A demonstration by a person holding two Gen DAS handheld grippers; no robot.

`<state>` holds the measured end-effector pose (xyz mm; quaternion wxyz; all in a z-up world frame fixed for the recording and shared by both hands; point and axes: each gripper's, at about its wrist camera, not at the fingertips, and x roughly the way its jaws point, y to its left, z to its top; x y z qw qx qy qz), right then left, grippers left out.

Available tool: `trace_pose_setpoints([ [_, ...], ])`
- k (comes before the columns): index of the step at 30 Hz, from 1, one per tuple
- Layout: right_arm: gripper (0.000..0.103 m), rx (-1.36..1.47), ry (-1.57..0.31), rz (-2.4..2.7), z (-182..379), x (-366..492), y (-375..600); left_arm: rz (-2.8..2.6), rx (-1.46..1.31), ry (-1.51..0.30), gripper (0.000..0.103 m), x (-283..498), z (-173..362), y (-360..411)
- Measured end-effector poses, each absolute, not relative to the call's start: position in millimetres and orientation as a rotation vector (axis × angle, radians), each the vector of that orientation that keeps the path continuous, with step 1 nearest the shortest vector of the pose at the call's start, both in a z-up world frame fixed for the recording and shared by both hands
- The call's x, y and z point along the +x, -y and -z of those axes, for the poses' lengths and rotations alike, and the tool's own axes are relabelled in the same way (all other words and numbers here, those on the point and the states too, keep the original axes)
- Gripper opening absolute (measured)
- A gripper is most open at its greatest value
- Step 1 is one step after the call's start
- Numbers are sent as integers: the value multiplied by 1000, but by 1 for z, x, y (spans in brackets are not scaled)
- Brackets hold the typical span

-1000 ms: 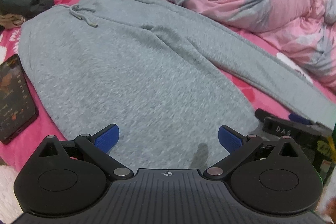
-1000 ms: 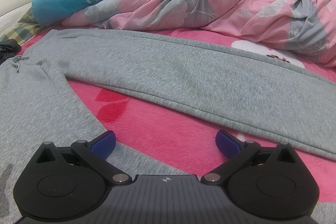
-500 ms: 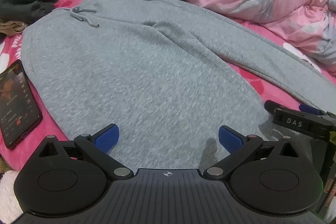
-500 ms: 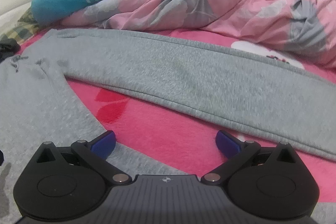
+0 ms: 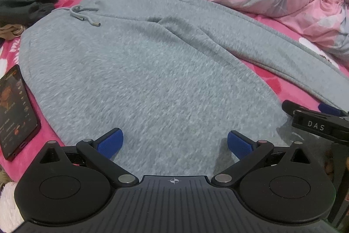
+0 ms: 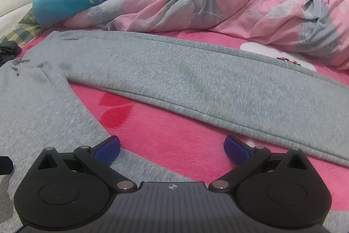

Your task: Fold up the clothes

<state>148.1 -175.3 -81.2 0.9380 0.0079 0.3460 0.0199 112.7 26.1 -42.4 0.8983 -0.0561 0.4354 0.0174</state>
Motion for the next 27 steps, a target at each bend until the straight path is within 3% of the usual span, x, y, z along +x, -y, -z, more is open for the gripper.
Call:
trace_pose_setpoints([
  [10,103,13,-696,-35,82,146,173,-29,-111,-909,103,115,44,-27],
  [16,103,-12,-589,25,55,116,168,-15,-102,-911,103,114,46,-27],
  [21,102,61,-640,-50,42,84,163,-9,-96,-913,103,114,46,-28],
  [27,90,128,-706,-91,45,54,153,-2,-78,-915,103,113,46,-26],
])
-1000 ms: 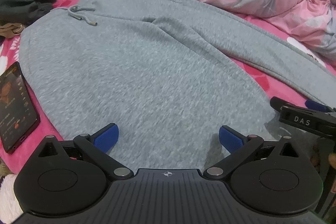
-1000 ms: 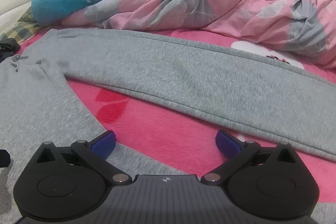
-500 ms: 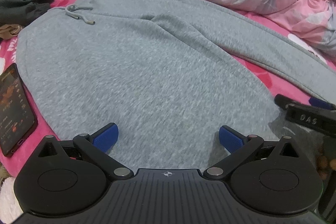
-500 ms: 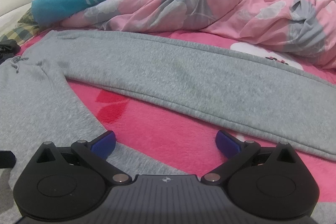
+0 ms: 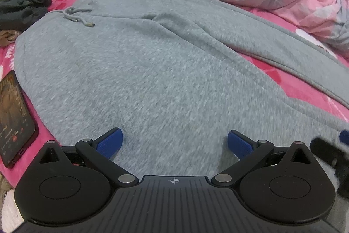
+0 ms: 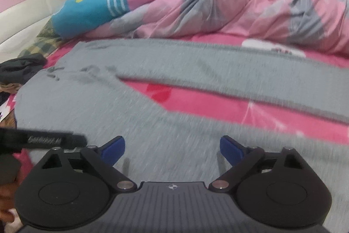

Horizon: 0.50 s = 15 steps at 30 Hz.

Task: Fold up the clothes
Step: 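Move both open tools over the flat sweatpants toward the waistband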

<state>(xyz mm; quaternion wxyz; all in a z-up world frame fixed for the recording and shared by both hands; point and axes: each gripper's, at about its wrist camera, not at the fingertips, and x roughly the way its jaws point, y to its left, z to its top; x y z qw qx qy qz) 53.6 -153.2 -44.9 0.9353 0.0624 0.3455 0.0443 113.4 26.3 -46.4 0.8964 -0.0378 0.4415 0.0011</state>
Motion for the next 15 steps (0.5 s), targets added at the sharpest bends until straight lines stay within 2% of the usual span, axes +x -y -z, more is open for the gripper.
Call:
trace_pose_setpoints([
  [1,85,131,-716,-92,47,51,151,0,-79,-914,103,113,46,-27],
  [5,75,126,-738,-84,55,43,147,4,-76,-910,103,112,47,-27],
  [15,66,-33,-730,-112,60,14,125,4,-66,-912,103,112,47,-25],
])
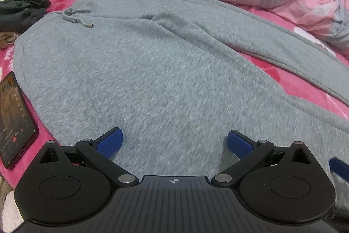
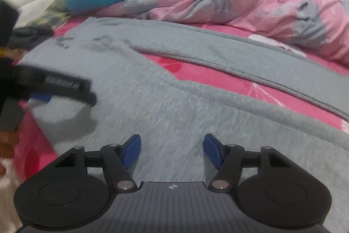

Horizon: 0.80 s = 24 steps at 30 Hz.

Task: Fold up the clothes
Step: 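Move both open tools over the flat sweatpants toward the waistband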

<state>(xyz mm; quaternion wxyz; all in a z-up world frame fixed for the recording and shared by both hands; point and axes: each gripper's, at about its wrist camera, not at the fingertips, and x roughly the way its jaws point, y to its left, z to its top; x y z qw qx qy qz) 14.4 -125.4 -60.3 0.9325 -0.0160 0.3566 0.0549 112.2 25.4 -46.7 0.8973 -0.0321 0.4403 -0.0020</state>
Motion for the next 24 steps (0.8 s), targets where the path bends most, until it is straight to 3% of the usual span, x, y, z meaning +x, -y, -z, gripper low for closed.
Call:
trace_pose_setpoints([
  [3,62,-91,-729,-148,60,-3,115,6,-63,-911,103,112,47,-25],
  [10,41,-32,-754,-298,44,-29,116,13,-61,-914,103,112,47,-26],
  [24,41,-106,-669,-164,45,-6,110,29,-50,-917,103,112,48,-27],
])
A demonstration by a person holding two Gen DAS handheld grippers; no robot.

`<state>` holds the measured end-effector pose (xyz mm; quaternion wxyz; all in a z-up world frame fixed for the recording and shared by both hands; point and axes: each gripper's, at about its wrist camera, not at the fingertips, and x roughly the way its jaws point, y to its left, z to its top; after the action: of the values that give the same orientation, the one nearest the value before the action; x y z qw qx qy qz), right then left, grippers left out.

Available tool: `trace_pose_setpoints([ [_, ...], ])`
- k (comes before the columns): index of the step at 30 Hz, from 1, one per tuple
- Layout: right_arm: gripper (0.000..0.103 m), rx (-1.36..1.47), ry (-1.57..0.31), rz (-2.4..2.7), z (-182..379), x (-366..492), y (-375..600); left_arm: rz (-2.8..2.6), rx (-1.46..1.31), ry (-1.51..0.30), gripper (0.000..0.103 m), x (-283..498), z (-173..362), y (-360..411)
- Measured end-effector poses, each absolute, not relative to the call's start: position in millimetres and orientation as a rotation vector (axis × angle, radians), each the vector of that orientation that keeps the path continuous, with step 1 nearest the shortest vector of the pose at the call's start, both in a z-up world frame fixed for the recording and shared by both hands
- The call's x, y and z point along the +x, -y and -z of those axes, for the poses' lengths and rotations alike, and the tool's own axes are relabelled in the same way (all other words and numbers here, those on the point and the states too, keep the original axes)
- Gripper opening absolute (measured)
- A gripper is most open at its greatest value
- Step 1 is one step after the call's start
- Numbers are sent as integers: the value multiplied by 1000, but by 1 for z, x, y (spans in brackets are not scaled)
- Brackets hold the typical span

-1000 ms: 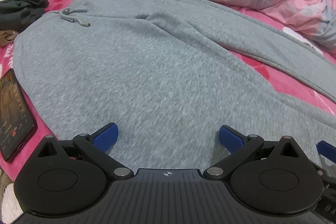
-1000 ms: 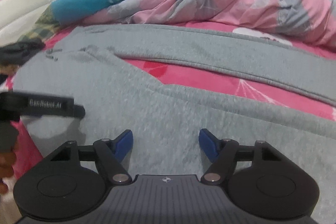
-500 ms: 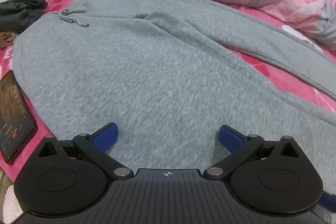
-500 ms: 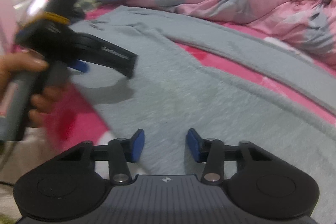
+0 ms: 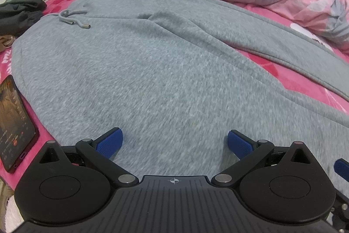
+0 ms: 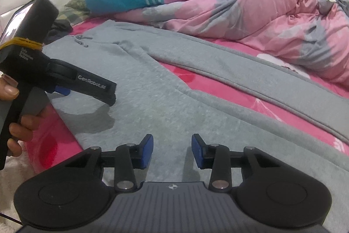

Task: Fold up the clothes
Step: 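Move both open tools over the flat sweatpants toward the waistband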

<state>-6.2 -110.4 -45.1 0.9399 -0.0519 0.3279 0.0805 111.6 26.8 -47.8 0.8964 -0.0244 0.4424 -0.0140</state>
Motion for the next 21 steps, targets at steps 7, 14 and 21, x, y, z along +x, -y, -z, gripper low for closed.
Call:
trace_pose_setpoints([
  [7,41,-145,-654,-172,48,1,99,29,-46,-920,103,112,48,-26],
  [14,41,-127,-680,-179,54,6,99,30,-44,-926,103,113,48,-27],
  [21,41,-86,-698,-182,63,7,103,27,-38,-928,103,113,48,-25],
])
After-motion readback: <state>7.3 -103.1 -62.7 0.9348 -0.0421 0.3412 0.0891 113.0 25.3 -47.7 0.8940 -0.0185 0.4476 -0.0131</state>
